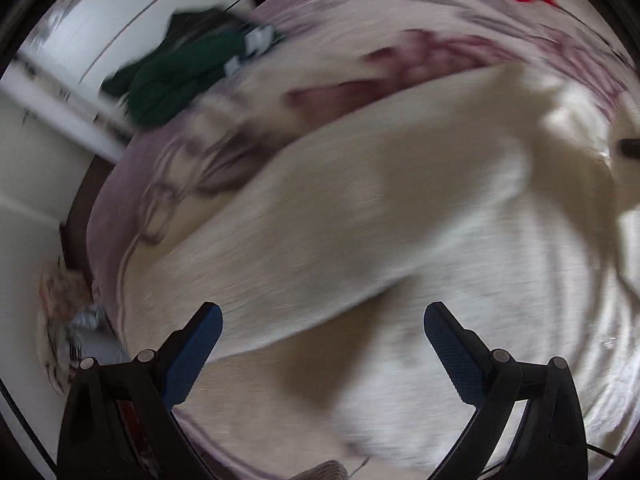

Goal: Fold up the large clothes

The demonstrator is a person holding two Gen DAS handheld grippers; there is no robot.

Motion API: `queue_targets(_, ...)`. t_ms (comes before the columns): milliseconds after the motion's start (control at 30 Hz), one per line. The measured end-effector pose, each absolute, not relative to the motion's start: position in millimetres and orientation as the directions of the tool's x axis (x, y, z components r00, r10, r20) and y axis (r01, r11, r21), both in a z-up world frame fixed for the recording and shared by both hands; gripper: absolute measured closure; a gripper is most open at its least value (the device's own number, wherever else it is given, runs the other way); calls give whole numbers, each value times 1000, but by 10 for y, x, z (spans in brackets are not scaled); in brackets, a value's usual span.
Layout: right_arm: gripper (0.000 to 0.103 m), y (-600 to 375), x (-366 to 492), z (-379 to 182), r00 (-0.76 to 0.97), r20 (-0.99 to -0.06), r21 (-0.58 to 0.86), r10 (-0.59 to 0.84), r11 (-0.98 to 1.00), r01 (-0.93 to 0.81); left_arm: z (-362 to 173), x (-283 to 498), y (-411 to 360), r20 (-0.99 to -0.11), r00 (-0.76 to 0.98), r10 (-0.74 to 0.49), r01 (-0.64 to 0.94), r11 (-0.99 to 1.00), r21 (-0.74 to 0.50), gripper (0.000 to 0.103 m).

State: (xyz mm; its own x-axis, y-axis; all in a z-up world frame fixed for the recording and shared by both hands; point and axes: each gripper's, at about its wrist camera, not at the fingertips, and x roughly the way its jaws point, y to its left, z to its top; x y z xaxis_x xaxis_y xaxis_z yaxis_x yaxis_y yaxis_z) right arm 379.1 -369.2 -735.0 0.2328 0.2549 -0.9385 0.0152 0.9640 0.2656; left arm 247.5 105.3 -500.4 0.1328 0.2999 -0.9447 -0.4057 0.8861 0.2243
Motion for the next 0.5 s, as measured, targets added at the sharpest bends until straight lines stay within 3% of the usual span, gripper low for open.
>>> queue_targets(67, 89, -3100, 3803, -7732, 152, -962, 221, 228, 973, -61, -5097, 2262, 1418, -952, 106, 287, -452, 867, 211, 0)
queue_targets(133, 78, -2726, 3704, -8035, 91, -981, 162, 173, 980, -115, -5167, 2075, 1711, -964, 85, 252, -500, 847, 178, 0)
queue_targets(200, 48, -2687, 3675, -8177, 35, -970, 233, 239, 965, -125, -5217, 1829, 2018, -978, 84, 191, -568, 815, 110, 0)
queue_targets(267, 41, -2814, 3532, -8072, 53, -926, 370, 375, 925, -84, -5293, 1591, 2272, -987, 111, 113, -643, 766, 15, 0)
queue_targets(400, 35, -3355, 3085, -7870, 153, -895, 425, 419, 905, 2, -5633, 1290, 2586, -983, 158, -96, -776, 603, -184, 0)
queue_targets(500, 35, -3744, 2799, -7913, 137, -908, 411, 396, 906, 103, -6000, 1257, 2699, -922, 274, -275, -828, 420, -371, 0)
